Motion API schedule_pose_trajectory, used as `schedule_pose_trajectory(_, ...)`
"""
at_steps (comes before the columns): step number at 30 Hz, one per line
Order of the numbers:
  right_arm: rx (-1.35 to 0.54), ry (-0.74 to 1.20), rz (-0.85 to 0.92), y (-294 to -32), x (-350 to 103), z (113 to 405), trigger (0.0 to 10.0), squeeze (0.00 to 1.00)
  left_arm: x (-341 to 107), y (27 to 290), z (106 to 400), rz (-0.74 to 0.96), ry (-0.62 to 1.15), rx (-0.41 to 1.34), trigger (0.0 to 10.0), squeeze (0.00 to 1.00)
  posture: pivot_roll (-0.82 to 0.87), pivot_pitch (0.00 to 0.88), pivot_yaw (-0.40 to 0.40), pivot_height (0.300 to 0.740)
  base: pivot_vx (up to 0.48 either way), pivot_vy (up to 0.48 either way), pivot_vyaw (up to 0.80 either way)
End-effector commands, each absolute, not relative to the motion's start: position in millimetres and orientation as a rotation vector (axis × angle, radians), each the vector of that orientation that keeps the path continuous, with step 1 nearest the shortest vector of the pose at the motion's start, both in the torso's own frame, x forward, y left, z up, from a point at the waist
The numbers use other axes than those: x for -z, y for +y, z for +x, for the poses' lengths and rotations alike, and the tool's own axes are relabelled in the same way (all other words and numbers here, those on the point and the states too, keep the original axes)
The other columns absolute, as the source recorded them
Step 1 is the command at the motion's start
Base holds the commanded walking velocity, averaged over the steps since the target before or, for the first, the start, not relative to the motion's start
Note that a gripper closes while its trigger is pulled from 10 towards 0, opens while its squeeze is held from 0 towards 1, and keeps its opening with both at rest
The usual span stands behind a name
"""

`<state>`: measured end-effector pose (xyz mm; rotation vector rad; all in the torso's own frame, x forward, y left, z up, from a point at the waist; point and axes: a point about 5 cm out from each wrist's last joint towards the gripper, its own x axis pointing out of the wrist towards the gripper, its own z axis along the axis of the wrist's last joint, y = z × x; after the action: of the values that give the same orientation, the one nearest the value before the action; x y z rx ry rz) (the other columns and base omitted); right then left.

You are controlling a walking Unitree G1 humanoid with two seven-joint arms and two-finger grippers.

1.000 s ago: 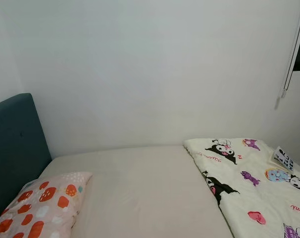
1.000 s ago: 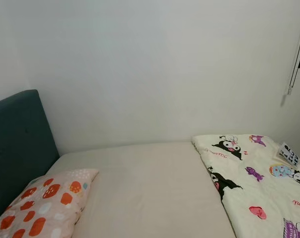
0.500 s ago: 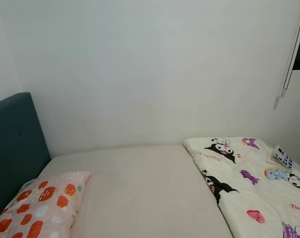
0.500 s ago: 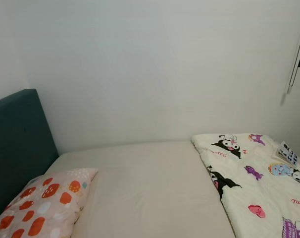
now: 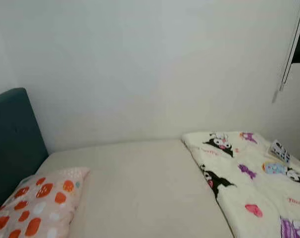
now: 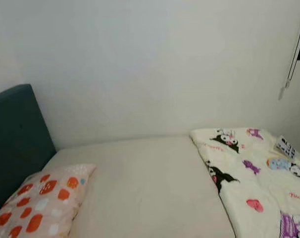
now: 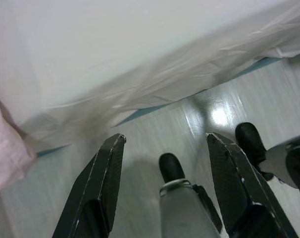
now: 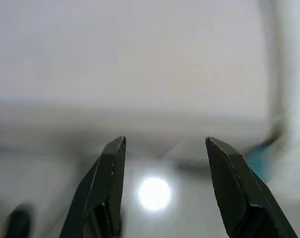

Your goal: Clean up the room

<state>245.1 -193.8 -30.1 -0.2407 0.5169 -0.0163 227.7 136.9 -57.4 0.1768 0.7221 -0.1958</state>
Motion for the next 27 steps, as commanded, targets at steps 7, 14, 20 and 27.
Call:
schedule_pose_trajectory(7, 0.163, 0.418, -0.475, -264.9, -4.7, 253.7, 10.0, 0.00, 55.5, 145.9, 229.4, 0.184, 0.702, 0.172, 10.0, 0.00, -0.04, 0.110, 0.038, 0.740, 0.000, 0.000, 0.00)
schedule_pose_trajectory(14, 0.291, 0.447, -0.482, -308.0, -13.2, 242.2, 10.0, 0.00, 52.6, 145.7, 233.6, 0.176, 0.687, 0.164, 10.0, 0.00, -0.02, 0.113, 0.033, 0.740, 0.000, 0.000, 0.00)
schedule_pose_trajectory(20, 0.428, 0.470, -0.372, -331.7, -13.3, 222.2, 10.0, 0.00, 51.5, 147.9, 234.7, 0.177, 0.682, 0.160, 10.0, 0.00, -0.02, 0.114, 0.038, 0.740, 0.000, 0.000, 0.00)
schedule_pose_trajectory(27, 0.451, 0.447, -0.441, -334.9, -18.8, 222.8, 10.0, 0.00, 51.2, 149.6, 235.2, 0.180, 0.680, 0.157, 10.0, 0.00, -0.02, 0.115, 0.041, 0.740, 0.000, 0.000, 0.00)
